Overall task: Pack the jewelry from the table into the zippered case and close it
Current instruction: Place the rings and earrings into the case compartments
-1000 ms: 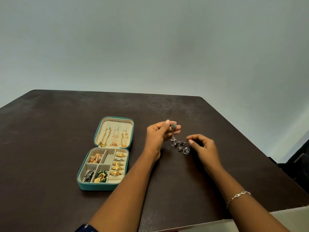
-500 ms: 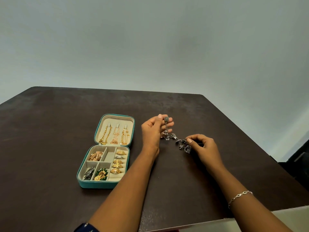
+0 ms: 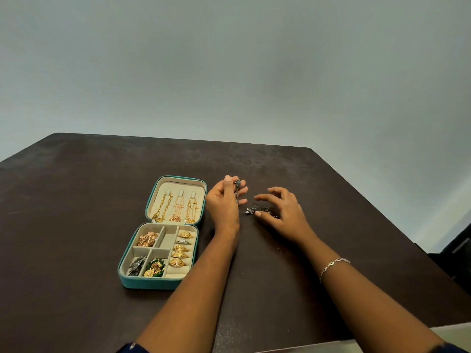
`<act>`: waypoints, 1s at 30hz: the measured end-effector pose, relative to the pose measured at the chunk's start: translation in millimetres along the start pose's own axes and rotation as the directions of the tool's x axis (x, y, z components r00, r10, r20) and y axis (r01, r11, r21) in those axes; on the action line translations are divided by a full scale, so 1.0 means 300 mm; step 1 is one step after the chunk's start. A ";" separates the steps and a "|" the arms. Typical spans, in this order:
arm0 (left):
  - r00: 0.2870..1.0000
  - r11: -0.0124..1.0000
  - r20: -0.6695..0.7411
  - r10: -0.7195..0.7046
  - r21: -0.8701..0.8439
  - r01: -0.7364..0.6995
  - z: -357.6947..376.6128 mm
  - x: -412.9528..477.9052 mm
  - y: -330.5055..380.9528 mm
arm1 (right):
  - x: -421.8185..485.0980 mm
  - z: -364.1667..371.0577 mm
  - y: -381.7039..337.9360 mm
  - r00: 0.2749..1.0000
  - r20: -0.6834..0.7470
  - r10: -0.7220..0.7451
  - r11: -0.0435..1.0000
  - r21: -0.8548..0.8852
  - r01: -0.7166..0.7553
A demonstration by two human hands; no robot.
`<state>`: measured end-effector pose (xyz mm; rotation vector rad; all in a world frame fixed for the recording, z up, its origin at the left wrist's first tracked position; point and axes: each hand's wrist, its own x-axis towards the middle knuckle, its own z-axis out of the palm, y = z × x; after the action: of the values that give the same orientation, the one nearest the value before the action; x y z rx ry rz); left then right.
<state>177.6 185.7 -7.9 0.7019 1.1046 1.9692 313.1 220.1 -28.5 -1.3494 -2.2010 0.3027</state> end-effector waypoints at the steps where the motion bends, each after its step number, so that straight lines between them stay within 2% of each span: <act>1: 1.000 1.000 0.000 0.000 0.011 0.000 0.000 -0.001 -0.001 | 0.007 0.004 -0.005 1.000 0.018 -0.013 0.999 -0.047 0.014; 4: 1.000 0.999 0.005 -0.001 0.033 0.001 -0.002 -0.004 -0.004 | 0.022 0.014 -0.011 0.999 0.032 -0.031 0.993 -0.112 0.034; 7: 1.000 0.999 0.011 -0.003 0.044 0.002 -0.003 -0.004 -0.006 | 0.026 0.020 -0.007 0.999 0.008 -0.038 0.995 -0.090 0.039; 11: 0.999 0.997 0.044 0.013 0.071 -0.016 0.004 -0.008 -0.012 | 0.021 0.012 -0.006 0.995 -0.088 -0.053 0.996 0.074 0.059; 16: 0.985 0.990 0.165 0.054 0.123 -0.075 0.008 -0.032 -0.018 | -0.018 -0.015 -0.022 0.947 -0.308 0.094 0.938 0.346 0.019; 24: 0.958 0.950 0.264 0.108 0.256 -0.177 -0.031 -0.061 -0.044 | -0.091 -0.022 -0.062 0.925 -0.338 0.174 0.863 0.505 0.023; 30: 0.955 0.926 0.274 0.116 0.317 -0.204 -0.058 -0.083 -0.038 | -0.148 -0.052 -0.094 0.948 -0.302 0.104 0.867 0.494 0.062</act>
<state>182.4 161.0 -28.6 1.2287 1.2776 1.7723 316.2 166.6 -17.3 -1.0446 -1.6809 0.5748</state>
